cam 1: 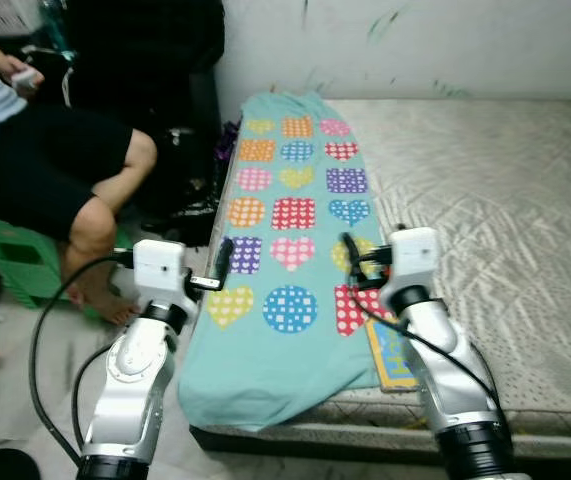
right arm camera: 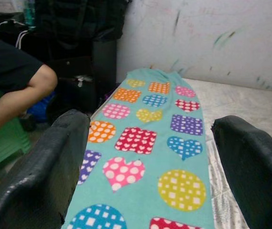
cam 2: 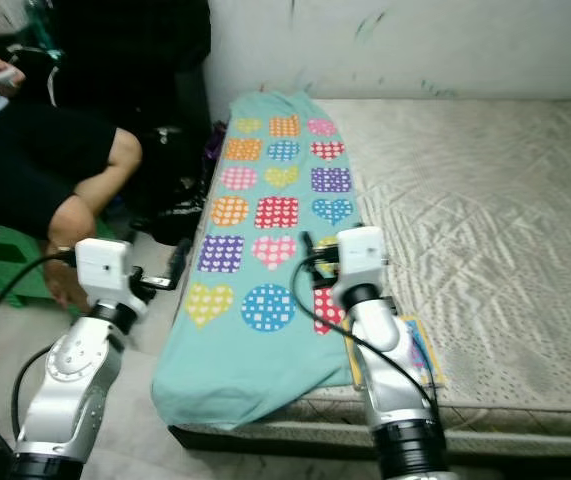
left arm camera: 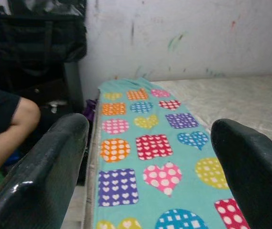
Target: Clean up the room
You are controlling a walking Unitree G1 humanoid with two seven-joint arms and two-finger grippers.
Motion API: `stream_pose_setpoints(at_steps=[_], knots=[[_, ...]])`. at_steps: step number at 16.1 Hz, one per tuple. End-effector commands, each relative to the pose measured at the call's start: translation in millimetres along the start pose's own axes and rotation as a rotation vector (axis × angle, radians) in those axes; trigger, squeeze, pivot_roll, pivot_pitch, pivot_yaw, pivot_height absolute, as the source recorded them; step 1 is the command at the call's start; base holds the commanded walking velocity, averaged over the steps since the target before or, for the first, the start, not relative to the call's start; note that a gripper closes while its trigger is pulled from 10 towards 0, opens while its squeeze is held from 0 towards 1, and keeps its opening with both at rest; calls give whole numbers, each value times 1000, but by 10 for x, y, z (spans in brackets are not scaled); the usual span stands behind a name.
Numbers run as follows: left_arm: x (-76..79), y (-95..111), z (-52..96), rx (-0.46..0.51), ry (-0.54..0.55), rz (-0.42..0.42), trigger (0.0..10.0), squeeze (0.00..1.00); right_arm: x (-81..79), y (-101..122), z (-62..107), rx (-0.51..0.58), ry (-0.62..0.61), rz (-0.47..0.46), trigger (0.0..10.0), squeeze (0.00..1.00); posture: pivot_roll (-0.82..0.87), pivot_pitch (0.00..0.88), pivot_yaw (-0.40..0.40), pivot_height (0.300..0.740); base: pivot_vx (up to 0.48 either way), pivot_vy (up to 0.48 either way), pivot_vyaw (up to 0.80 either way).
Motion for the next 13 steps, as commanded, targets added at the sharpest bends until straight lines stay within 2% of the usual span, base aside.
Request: stream_pose_setpoints(at_steps=[1, 6, 9, 11, 13], knots=[[-11, 0, 4, -3, 0, -6, 10000, 0, 31, 17, -7, 4, -6, 2, 10000, 0, -47, 0, 36, 740, 0, 0, 0], [-5, -3, -5, -5, 2, -4, 10000, 0, 45, 17, -11, 3, -9, 5, 10000, 0, -49, 0, 32, 740, 0, 0, 0], [-6, -7, -4, -3, 9, 0, 10000, 0, 73, 38, -5, 18, -16, -7, 10000, 0, -48, 0, 28, 740, 0, -250, 0], [-108, 33, 31, 11, 45, -22, 10000, 0, 146, 142, 13, 54, -42, -31, 10000, 0, -43, 0, 22, 740, 0, -244, 0], [-289, 35, 157, -1, 94, -42, 10000, 0, 230, 125, 95, 42, -57, -22, 10000, 0, -34, 0, 11, 740, 0, 0, 0]])
Point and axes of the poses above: a point about 5 cm out from each wrist's last joint towards the gripper, its own z axis pointing back from the gripper into the wrist, its own y axis along the axis of the wrist's last joint, x = y × z, the point moved 3 cm from there along -z, pointing out of the wrist towards the gripper, and after that the axes turned 2 degrees about z, right-handed, at the moved point
